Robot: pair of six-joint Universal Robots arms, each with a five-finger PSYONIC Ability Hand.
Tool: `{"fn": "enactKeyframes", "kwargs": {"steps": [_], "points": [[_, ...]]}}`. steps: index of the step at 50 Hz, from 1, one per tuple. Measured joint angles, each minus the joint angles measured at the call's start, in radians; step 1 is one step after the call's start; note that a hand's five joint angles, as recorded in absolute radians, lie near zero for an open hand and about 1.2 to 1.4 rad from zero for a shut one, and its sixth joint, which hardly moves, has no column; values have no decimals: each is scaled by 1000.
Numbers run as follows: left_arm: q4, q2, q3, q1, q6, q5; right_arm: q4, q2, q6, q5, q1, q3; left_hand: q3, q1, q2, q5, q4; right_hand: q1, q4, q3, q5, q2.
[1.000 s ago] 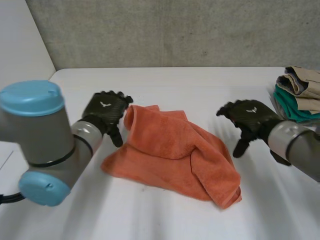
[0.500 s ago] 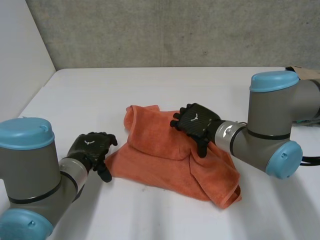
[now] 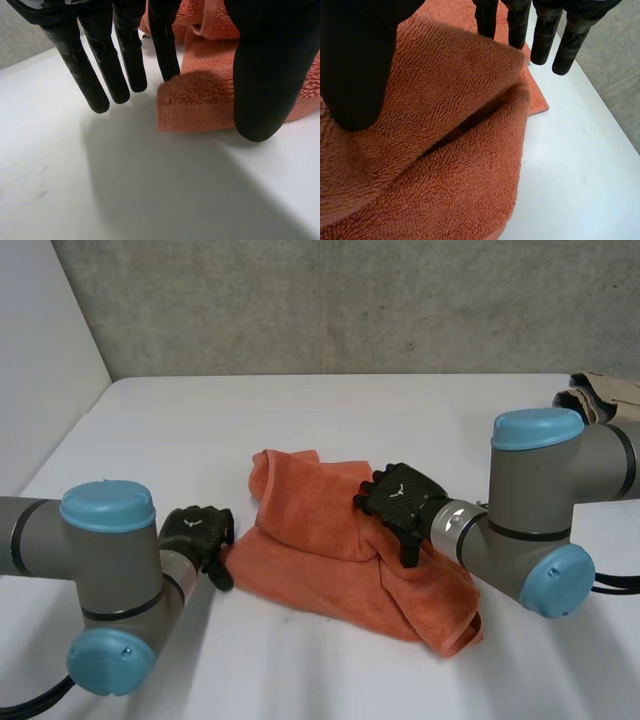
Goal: Fold the laundry.
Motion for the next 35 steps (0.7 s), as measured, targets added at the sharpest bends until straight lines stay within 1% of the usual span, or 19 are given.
{"fn": "enactKeyframes", "kwargs": {"steps": [3, 7, 9, 10, 13, 15, 16, 17, 18, 19, 20, 21, 23, 26, 29, 35], "points": [[11, -8, 7, 0, 1, -2, 0, 0, 0, 0, -2, 6, 24, 22, 24, 21, 22, 0, 0, 0, 0, 0], [20, -21, 18, -1, 1, -2, -2, -1, 1, 0, -4, 13, 177, 184, 178, 172, 175, 0, 0, 0, 0, 0], [22, -26, 27, -1, 1, -2, -4, 0, 2, 1, -5, 15, 298, 296, 310, 294, 298, 0, 0, 0, 0, 0], [23, -27, 31, -2, 1, -2, -5, 0, 2, 1, -5, 16, 439, 430, 443, 430, 435, 0, 0, 0, 0, 0], [24, -28, 44, -2, 2, -2, -9, -1, 6, 4, -6, 17, 525, 495, 532, 519, 532, 0, 0, 0, 0, 0], [24, -26, 53, -2, 2, -1, -18, -2, 18, 13, -7, 14, 563, 495, 570, 538, 569, 32, 35, 55, 43, 49], [24, -24, 58, -2, 2, -1, -21, -3, 25, 19, -7, 11, 572, 495, 577, 538, 577, 74, 78, 97, 81, 91], [24, -21, 64, -2, 2, -1, -23, -3, 30, 23, -8, 9, 572, 495, 577, 538, 578, 164, 181, 204, 173, 198], [24, -19, 70, -2, 2, -1, -25, -4, 37, 28, -8, 6, 572, 495, 577, 538, 578, 212, 228, 251, 214, 212], [24, -14, 81, -3, 2, -1, -27, -4, 46, 35, -8, 2, 572, 495, 577, 538, 579, 345, 373, 397, 350, 213], [24, -14, 81, -3, 2, -1, -27, -4, 46, 35, -8, 2, 572, 495, 577, 538, 579, 345, 373, 397, 350, 213], [24, -6, 100, -5, 3, -1, -27, -5, 55, 42, -8, -4, 572, 495, 577, 538, 579, 620, 732, 754, 696, 213], [23, 4, 122, -7, 3, -1, -23, -6, 61, 50, -9, -9, 572, 495, 577, 538, 579, 723, 890, 909, 854, 213], [23, 18, 159, -8, 3, 0, -10, -8, 65, 62, -10, -16, 572, 495, 577, 538, 579, 744, 948, 965, 909, 213], [22, 28, 197, -8, 3, 3, 2, -13, 66, 77, -11, -21, 572, 495, 577, 538, 579, 744, 949, 966, 911, 213], [18, 43, 287, -11, 2, 6, 17, -77, 71, 177, -38, -24, 572, 496, 578, 538, 579, 744, 949, 966, 911, 213]]}}
